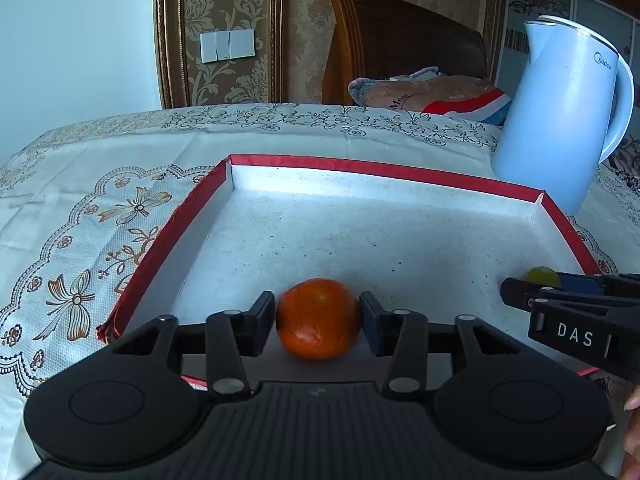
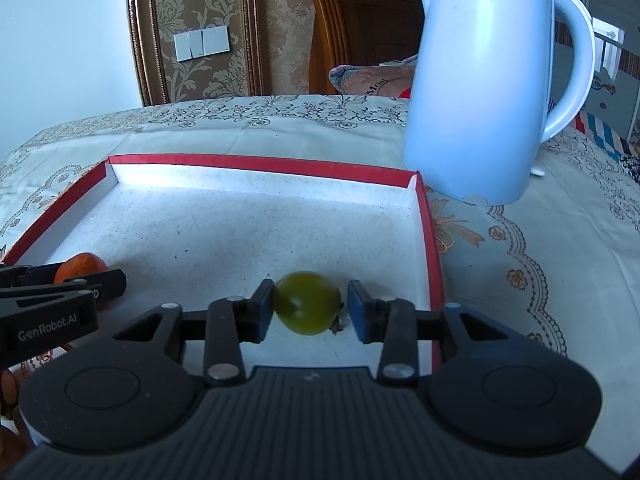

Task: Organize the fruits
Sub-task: 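Lower the green fruit into the tray and open the right tool while the left tool releases the mandarin there, then lift both open tools out of the tray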

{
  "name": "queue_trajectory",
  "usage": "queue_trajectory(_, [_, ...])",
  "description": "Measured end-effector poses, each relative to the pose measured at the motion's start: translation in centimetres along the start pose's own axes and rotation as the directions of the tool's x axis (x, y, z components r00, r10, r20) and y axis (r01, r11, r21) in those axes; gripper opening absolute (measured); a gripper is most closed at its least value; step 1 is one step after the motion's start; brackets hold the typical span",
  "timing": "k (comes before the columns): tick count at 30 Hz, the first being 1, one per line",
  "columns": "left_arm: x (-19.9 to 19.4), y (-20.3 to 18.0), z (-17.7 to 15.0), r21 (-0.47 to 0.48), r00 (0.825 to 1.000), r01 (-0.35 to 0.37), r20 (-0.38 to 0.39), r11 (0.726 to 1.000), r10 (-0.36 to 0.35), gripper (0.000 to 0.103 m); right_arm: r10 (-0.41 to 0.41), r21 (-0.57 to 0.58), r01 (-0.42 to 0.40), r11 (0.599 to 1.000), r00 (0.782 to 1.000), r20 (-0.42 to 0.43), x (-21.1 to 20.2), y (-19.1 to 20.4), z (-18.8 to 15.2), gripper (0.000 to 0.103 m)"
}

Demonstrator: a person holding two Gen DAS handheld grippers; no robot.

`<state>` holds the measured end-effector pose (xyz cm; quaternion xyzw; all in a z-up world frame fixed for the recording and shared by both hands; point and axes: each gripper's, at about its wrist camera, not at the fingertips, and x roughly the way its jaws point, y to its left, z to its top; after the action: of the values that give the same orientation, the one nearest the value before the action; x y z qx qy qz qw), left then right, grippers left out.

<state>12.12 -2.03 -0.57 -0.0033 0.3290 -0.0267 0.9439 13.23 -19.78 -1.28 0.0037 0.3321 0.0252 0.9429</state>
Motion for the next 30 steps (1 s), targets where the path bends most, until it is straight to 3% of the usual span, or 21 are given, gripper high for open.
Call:
queue_trajectory(1, [-0.1,0.0,0.0,-0.005,1.0,-0.007,0.007,1.0,0.007,0.061,0.002,0.002,-0.002,1.0,1.0,-0.004,0.1,-0.1,0.0,0.04])
queue_trajectory(3, [-0.4,0.1,0.0,-0.021,1.0,-0.012,0.026,1.0,0.012,0.066,0.0,0.005,0.0,1.0,1.0,-0.009,0.1,-0.1,0.0,0.046])
queue_trajectory(5, [-0.5,0.3,0.0,-0.029,0.999,-0.015,0.037,0.999,0.016,0.067,-0.003,0.007,0.003,1.0,1.0,-0.009,0.1,-0.2,0.1,0.059])
queue_trajectory(11, [-0.9,0.5,-0.1,-0.033,0.999,-0.008,0.045,0.999,0.009,0.067,-0.001,0.014,0.001,1.0,1.0,-0.004,-0.2,-0.3,-0.1,0.06])
queue_trajectory(14, [-1.7,0.9,-0.1,-0.043,0.997,-0.002,0.081,0.999,0.006,0.067,0.007,0.03,-0.007,1.0,1.0,0.007,-0.5,-0.5,-0.2,0.069])
queue_trajectory(21, [-4.6,2.2,-1.0,-0.061,0.982,-0.018,0.188,0.998,0.029,0.068,0.015,0.045,-0.017,0.999,0.998,0.055,-2.1,-1.2,-1.0,0.07])
queue_trajectory(24, [-5.8,3.1,-1.5,-0.09,0.976,-0.029,0.212,0.996,0.047,0.076,0.018,0.07,-0.023,0.997,0.997,0.078,-3.0,-2.0,-1.6,0.071])
queue_trajectory(30, [-7.9,4.0,-2.8,-0.097,0.961,-0.066,0.263,0.993,0.089,0.076,0.061,0.096,-0.07,0.993,0.993,0.1,-4.2,-2.7,-2.3,0.071])
